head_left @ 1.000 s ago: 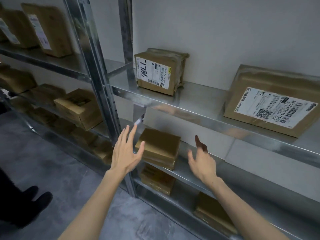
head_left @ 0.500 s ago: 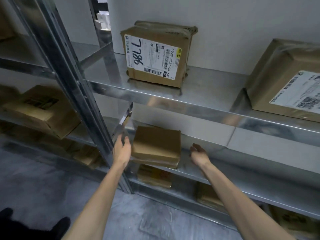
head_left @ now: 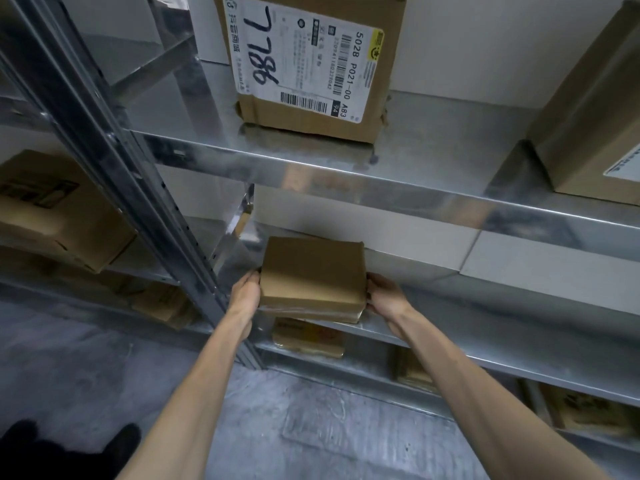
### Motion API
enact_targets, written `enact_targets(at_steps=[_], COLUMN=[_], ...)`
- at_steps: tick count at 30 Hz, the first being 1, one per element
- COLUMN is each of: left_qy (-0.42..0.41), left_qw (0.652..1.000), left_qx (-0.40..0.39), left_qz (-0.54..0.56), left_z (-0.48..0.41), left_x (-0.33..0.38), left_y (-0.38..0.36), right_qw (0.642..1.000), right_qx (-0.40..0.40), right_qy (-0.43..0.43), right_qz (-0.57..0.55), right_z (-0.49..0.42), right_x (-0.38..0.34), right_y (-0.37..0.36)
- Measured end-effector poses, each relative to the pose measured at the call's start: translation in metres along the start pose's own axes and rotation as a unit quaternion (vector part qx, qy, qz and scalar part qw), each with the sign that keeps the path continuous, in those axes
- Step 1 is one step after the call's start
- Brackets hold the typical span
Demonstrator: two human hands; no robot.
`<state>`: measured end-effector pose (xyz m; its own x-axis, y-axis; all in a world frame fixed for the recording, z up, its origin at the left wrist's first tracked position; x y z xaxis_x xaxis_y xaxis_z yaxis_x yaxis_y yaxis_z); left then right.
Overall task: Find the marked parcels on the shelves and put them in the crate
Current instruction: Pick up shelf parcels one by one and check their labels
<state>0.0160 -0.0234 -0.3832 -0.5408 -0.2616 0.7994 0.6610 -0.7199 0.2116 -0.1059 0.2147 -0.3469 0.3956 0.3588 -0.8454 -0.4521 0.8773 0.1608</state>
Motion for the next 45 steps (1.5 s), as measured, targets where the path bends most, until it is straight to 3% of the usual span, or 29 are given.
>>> enact_targets(at_steps=[8,22,45], left_qy=[-0.034,-0.149,-0.242], left_qw=[0.998,0.984,0.966], left_qx=[-0.042,-0.087,-0.068], left_qz=[0.012,0.049,0.060], left_z=[0.042,0.151,0.244], left_x=[0.019,0.042,0.061], left_y=[0.004,0.018,0.016], right_qw=[0.998,0.978,0.969], right_qx=[0.000,0.041,0.044], right_qy=[-0.011,0.049,0.178], right_qz=[-0.062,-0.200,-0.165], right_z=[0.020,0.105,0.176], right_x=[-0.001,-0.014,-0.027], right_y=[0.014,0.065,0.107])
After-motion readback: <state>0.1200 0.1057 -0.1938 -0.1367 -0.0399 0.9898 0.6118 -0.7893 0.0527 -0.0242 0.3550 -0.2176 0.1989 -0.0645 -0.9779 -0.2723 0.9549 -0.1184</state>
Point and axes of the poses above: each hand's wrist, its own z-axis away from the middle knuckle, its own y-axis out of the back of the hand, x = y × z, the point moved 3 cm from there along -z, towards the middle knuckle, and after that the axes turned 4 degrees about -z, right-handed, at the moved point
